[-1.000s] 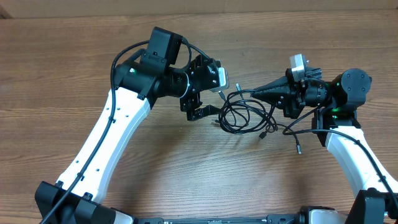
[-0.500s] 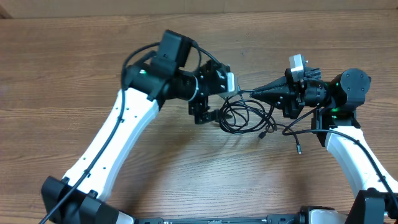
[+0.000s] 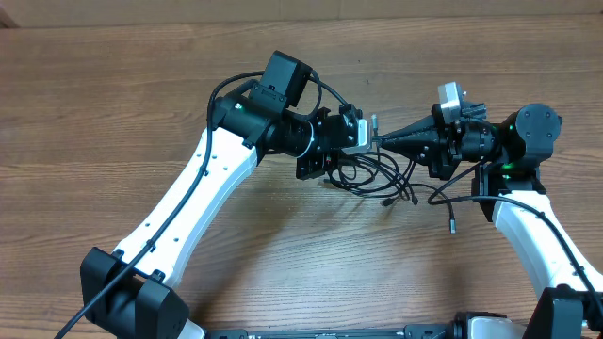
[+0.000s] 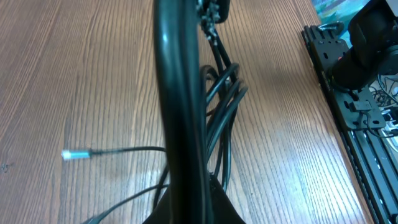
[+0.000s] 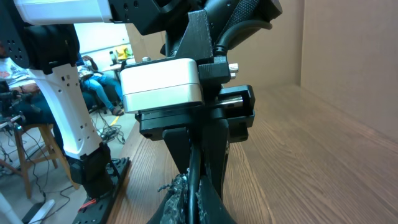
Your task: Untangle cables
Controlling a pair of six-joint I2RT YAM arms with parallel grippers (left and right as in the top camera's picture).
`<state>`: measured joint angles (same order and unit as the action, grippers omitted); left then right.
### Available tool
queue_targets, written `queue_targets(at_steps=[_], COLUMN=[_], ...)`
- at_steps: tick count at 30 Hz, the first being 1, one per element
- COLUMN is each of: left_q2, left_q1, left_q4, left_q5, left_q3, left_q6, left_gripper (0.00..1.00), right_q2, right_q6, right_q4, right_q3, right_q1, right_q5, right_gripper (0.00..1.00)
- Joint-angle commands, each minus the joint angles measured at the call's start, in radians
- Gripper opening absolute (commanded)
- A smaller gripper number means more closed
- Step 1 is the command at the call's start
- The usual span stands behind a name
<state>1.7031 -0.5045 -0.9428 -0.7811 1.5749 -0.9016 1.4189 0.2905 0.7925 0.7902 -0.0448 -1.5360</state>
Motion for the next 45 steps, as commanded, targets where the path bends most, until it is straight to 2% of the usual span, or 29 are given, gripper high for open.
queue_targets(at_steps=[1,8,9,10,12,13,15,17,24,28,33,41,45], left_q2=[0.010,0.000,-0.005,-0.008,-0.017,-0.021,-0.034,-0.051,-0.135,-0.180,-0.222,-0.234,-0.232], left_q1=[-0.006,-0.006,-0.006,-0.005,-0.004,-0.002,0.004,0.011,0.055,0.089,0.119,0.132,0.141], left_q4=[0.001,0.002,0.002,0.002,0.001,0.002,0.001,0.001,-0.027,-0.019,0.005,0.089,0.128], left_q5=[-0.025,-0.095,-0.103,-0.107,-0.106,-0.106,-0.106,-0.106,-0.100,-0.079,0.023,0.174,0.333], left_q3=[0.015,0.016,0.017,0.019,0.024,0.027,0.031,0.032,0.032,0.032,0.032,0.032,0.032], left_q6=[-0.018,0.003,0.014,0.024,0.056,0.074,0.108,0.145,0.187,0.265,0.446,0.770,0.969], left_gripper=[0.04,0.04,0.04,0.04,0.04,0.04,0.04,0.04,0.04,0.04,0.04,0.04,0.04], right_q2=[0.001,0.001,0.001,0.001,0.001,0.001,0.001,0.001,0.001,0.001,0.001,0.001,0.001], right_q6=[-0.002,-0.002,-0.002,-0.002,-0.002,-0.002,-0.002,-0.002,-0.002,0.053,0.164,0.326,0.398], right_q4=[0.006,-0.050,-0.058,-0.066,-0.078,-0.091,-0.117,-0.154,-0.224,-0.225,-0.262,-0.439,-0.539], right_q3=[0.009,0.009,0.009,0.009,0.009,0.009,0.009,0.009,0.009,0.009,0.009,0.009,0.009], right_q1=[0.005,0.003,0.003,0.003,0.003,0.003,0.003,0.003,0.003,0.003,0.003,0.003,0.003], right_q5=[-0.014,-0.010,-0.009,-0.005,0.007,0.022,0.061,0.109,0.218,0.299,0.455,0.632,0.664], right_gripper=[0.04,0.04,0.08,0.16,0.24,0.31,0.51,1.00,1.00,1.00,1.00,1.00,1.00])
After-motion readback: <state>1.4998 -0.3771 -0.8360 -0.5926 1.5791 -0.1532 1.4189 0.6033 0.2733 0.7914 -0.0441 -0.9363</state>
